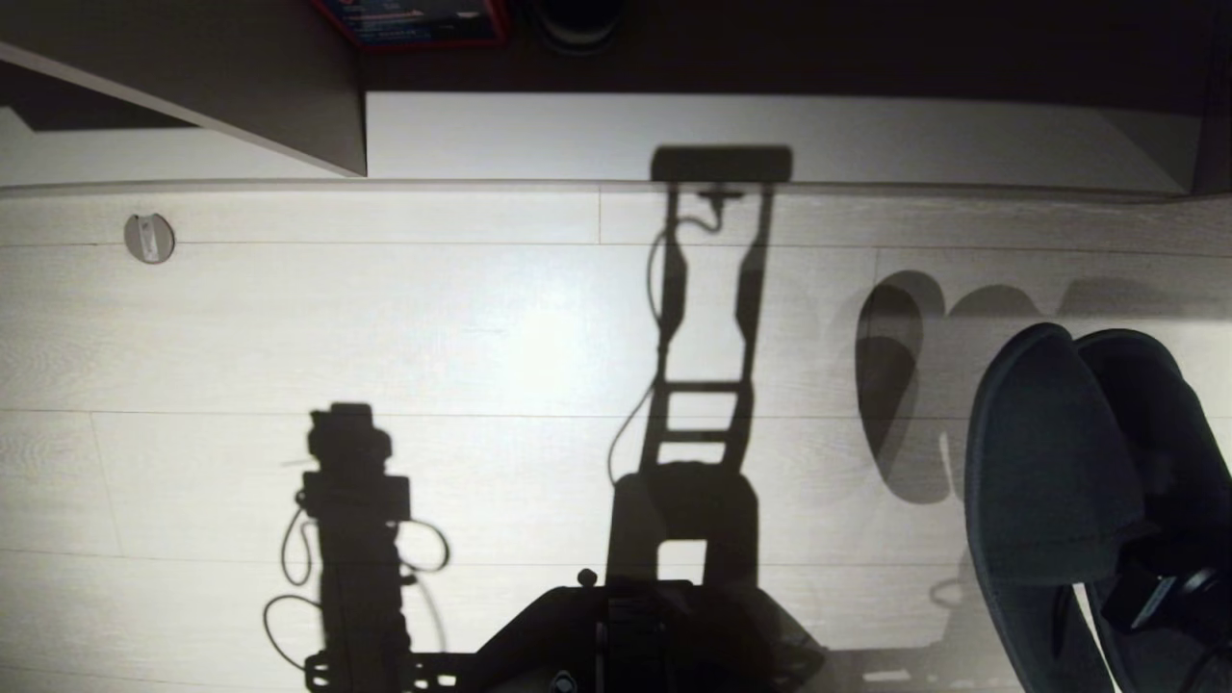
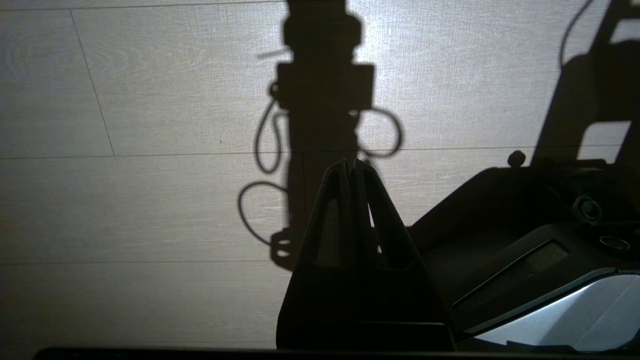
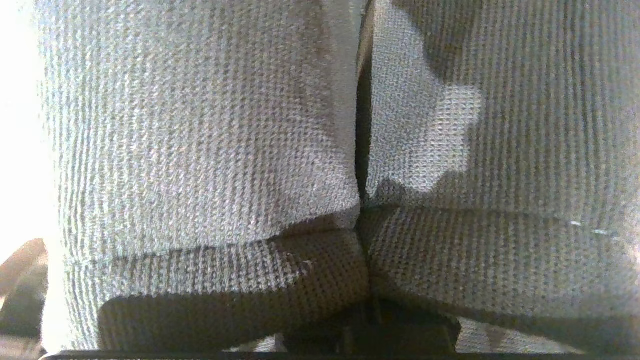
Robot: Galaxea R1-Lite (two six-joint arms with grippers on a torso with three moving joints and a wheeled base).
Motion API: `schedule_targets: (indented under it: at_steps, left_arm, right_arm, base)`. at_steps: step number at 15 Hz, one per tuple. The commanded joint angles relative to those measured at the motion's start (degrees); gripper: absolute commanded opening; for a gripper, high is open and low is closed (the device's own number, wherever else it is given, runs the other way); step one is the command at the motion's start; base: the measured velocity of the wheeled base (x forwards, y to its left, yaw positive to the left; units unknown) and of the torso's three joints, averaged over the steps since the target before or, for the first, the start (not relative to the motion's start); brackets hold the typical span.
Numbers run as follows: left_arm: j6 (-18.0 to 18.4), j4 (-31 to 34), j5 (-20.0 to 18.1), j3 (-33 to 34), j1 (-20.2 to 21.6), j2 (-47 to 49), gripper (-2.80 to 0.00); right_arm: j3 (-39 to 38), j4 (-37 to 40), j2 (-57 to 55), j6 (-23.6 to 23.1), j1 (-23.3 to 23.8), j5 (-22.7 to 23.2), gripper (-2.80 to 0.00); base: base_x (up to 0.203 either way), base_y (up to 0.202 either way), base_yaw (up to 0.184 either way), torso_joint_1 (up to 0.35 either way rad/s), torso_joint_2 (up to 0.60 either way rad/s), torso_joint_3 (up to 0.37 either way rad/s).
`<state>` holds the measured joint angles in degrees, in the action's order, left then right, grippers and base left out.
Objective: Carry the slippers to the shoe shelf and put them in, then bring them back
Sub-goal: Place the slippers into the shoe cabinet
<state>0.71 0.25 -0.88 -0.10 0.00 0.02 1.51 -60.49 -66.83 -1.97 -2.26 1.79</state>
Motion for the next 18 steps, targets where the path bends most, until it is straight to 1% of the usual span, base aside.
schedule_targets:
  at_steps: [1,3,5,6,7,12,18]
  left_arm:
    - [0.0,0.02,0.0,0.01,0.0,-0.02,-2.8]
    - [0.0,0.02,0.0,0.01,0.0,-0.02,-2.8]
    - [0.0,0.02,0.0,0.01,0.0,-0.02,-2.8]
    - [0.0,0.02,0.0,0.01,0.0,-0.02,-2.8]
    - [0.0,0.02,0.0,0.01,0.0,-0.02,-2.8]
    - [0.0,0.02,0.0,0.01,0.0,-0.02,-2.8]
    - [0.0,0.02,0.0,0.01,0.0,-0.02,-2.8]
  right_arm:
    - [0.29,-5.6,-8.34,-0.08,-0.03,0.23,-2.8]
    - [3.43,-11.9,-12.44,-0.77,-0.03,1.13,-2.8]
    - [8.16,-12.56,-13.21,-3.65,-0.03,2.18,-2.8]
    - [10.72,-13.0,-13.14,-5.97,-0.03,2.6,-2.8]
    - [11.67,-13.43,-12.97,-7.34,-0.03,2.87,-2.8]
    - [16.15,-15.01,-15.21,-7.27,-0.03,3.04,-2.8]
    - [17.92,-17.41,-17.52,-6.91,0.32,3.0,-2.8]
  base:
    - [0.0,0.0,0.0,0.0,0.0,0.0]
    - [0.0,0.0,0.0,0.0,0.0,0.0]
    - [0.0,0.0,0.0,0.0,0.0,0.0]
    - [0.0,0.0,0.0,0.0,0.0,0.0]
    - [0.0,0.0,0.0,0.0,0.0,0.0]
    - [0.0,0.0,0.0,0.0,0.0,0.0]
    - [0.0,0.0,0.0,0.0,0.0,0.0]
